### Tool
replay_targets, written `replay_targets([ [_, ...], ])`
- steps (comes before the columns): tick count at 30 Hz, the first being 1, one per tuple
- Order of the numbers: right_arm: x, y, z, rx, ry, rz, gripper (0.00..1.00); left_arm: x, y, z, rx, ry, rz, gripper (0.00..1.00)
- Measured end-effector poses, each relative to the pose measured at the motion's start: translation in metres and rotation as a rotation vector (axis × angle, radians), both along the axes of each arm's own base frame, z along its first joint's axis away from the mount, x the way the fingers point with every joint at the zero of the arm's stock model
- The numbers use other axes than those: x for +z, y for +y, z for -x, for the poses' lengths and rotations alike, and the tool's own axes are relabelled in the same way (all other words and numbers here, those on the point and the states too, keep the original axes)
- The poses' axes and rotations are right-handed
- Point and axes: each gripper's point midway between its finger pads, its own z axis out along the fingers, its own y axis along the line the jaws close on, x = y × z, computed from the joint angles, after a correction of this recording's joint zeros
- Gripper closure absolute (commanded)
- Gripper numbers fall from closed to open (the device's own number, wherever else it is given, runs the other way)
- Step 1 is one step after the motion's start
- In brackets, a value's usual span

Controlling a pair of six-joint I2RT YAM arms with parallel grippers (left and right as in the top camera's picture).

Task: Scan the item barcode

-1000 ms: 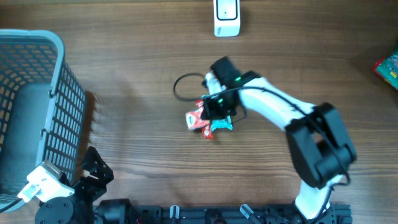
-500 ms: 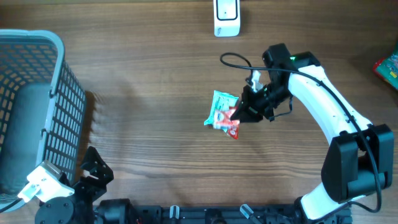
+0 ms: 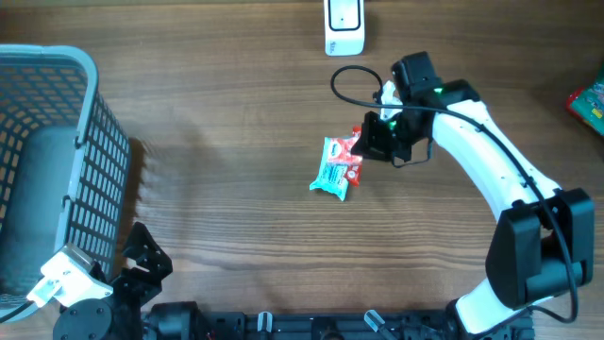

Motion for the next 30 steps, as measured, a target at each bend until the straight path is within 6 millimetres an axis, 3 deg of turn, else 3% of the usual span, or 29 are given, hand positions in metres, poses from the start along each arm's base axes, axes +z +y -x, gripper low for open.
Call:
replay_targets([
  [1,-0.002,0.0,-0.002,-0.002,-0.015,0.027,0.92,0.0,0.0,0.0,0.0,0.0,0.0,0.0],
  [2,-0.005,0.0,-0.006,-0.003,-0.043,0.053,0.74,0.0,0.0,0.0,0.0,0.0,0.0,0.0],
  [3,-0.007,0.001,-0.008,-0.002,-0.061,0.065,0.7,0.0,0.0,0.0,0.0,0.0,0.0,0.0],
  [4,-0.012,0.003,-0.01,0.001,-0.079,0.082,0.81,0.0,0.0,0.0,0.0,0.0,0.0,0.0],
  [5,-0.016,0.005,-0.009,0.006,-0.089,0.091,0.86,0.0,0.0,0.0,0.0,0.0,0.0,0.0],
  [6,-0.022,0.006,-0.007,0.01,-0.092,0.103,0.83,0.0,0.0,0.0,0.0,0.0,0.0,0.0],
  [7,-0.025,0.007,-0.005,0.014,-0.094,0.11,0.71,0.0,0.0,0.0,0.0,0.0,0.0,0.0],
  [9,-0.03,0.006,-0.006,0.004,-0.099,0.121,0.8,0.0,0.0,0.0,0.0,0.0,0.0,0.0],
  [10,-0.031,0.005,-0.006,-0.002,-0.1,0.124,0.76,0.0,0.0,0.0,0.0,0.0,0.0,0.0],
  [12,-0.031,0.004,-0.009,-0.018,-0.11,0.132,0.57,0.0,0.0,0.0,0.0,0.0,0.0,0.0],
  [17,-0.033,-0.003,-0.013,-0.041,-0.123,0.171,0.57,0.0,0.0,0.0,0.0,0.0,0.0,0.0],
  [21,-0.04,-0.013,-0.005,-0.158,-0.046,0.213,0.52,0.0,0.0,0.0,0.0,0.0,0.0,0.0],
  [30,-0.032,0.001,-0.025,-0.186,-0.113,0.132,0.5,0.0,0.0,0.0,0.0,0.0,0.0,0.0],
])
